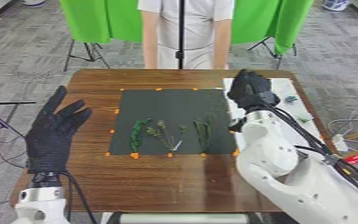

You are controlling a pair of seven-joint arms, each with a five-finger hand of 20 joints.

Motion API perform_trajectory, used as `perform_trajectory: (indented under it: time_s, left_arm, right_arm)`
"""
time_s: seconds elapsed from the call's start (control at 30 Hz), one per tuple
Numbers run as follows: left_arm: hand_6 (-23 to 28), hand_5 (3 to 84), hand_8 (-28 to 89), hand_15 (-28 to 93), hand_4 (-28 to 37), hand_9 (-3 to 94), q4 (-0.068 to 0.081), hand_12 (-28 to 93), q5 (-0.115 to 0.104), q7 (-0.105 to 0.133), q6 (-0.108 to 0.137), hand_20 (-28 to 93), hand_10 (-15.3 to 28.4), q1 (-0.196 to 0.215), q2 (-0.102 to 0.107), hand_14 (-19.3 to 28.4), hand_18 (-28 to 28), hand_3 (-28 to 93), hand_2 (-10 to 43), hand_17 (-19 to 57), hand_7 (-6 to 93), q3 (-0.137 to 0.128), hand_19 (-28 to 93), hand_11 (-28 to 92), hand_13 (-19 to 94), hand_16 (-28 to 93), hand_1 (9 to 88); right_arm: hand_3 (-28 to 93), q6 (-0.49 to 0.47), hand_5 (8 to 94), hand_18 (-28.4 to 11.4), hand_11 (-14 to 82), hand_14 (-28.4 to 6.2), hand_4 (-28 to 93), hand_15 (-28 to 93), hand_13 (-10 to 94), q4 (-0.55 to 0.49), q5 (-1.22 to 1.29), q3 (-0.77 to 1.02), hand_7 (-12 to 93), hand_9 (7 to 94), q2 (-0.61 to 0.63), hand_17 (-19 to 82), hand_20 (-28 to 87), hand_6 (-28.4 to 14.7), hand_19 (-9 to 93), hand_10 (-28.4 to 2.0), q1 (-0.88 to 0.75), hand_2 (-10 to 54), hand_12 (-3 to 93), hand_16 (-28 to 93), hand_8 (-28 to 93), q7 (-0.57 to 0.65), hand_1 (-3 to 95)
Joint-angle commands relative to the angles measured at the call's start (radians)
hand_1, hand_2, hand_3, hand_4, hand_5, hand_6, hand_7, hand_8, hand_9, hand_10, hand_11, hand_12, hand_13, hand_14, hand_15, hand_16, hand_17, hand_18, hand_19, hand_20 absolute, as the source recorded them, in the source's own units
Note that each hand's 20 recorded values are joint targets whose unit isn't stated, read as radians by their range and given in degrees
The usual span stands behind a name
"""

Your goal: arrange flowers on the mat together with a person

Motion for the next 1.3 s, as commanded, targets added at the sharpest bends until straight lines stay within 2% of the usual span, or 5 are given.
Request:
perform_trajectory:
  time_s: [0.03,0.47,0.67,0.87,1.3]
  left_arm:
    - [5.8,31.7,-9,48,-27.0,37.6,-0.033,11,-0.023,0.079,0.038,-10,18.9,0.003,0.083,24.7,27.1,75,8.6,-0.9,11.9,0.011,72,25,31,-8,22.3]
    - [5.6,31.7,-9,49,-27.0,37.9,-0.013,11,-0.027,0.116,0.026,-10,18.8,-0.199,0.173,24.8,27.5,75,8.6,-0.2,11.8,0.133,77,25,32,-8,22.3]
    - [5.6,31.7,-9,49,-27.1,38.0,0.011,11,0.001,0.066,-0.014,-10,18.8,-0.254,0.137,24.9,27.4,75,8.6,-0.1,11.9,0.149,76,25,32,-8,22.3]
    - [5.6,31.7,-9,49,-27.1,38.0,0.013,11,0.007,0.044,-0.024,-10,18.9,-0.234,0.127,24.9,27.5,75,8.6,-0.2,11.7,0.132,76,25,32,-8,22.4]
    - [5.8,31.7,-9,49,-27.1,37.7,0.011,11,-0.007,0.054,-0.005,-11,19.0,-0.224,0.139,25.1,27.9,75,8.7,-0.4,11.9,0.148,75,25,31,-8,22.4]
  right_arm:
    - [61,0.009,85.8,-12.3,10.5,-2.4,-28,42,83,-0.011,0.109,-0.179,21,93.7,-0.107,26,21,1.0,66,-4.7,0.163,-9.5,37.0,36,1,-0.213,64.6]
    - [61,0.047,84.9,-11.6,10.0,-1.8,-28,43,82,0.27,0.295,-0.482,22,93.6,-0.336,27,22,1.6,65,-4.4,0.371,-9.5,38.1,37,1,-0.35,63.9]
    - [60,0.082,83.8,-10.2,10.1,-1.3,-28,44,81,0.413,0.342,-0.621,24,92.9,-0.379,27,22,2.3,63,-3.7,0.487,-9.5,38.7,36,0,-0.537,63.9]
    - [59,0.114,82.1,-8.7,10.2,-0.6,-28,44,80,0.481,0.439,-0.73,27,92.5,-0.405,27,23,3.2,60,-3.4,0.562,-9.5,38.5,36,-2,-0.576,64.3]
    - [53,0.095,76.6,-11.6,12.2,-2.5,-28,50,77,0.502,0.313,-0.834,22,90.8,-0.451,24,27,6.0,61,-3.7,0.637,-9.5,39.3,32,-6,-0.426,61.1]
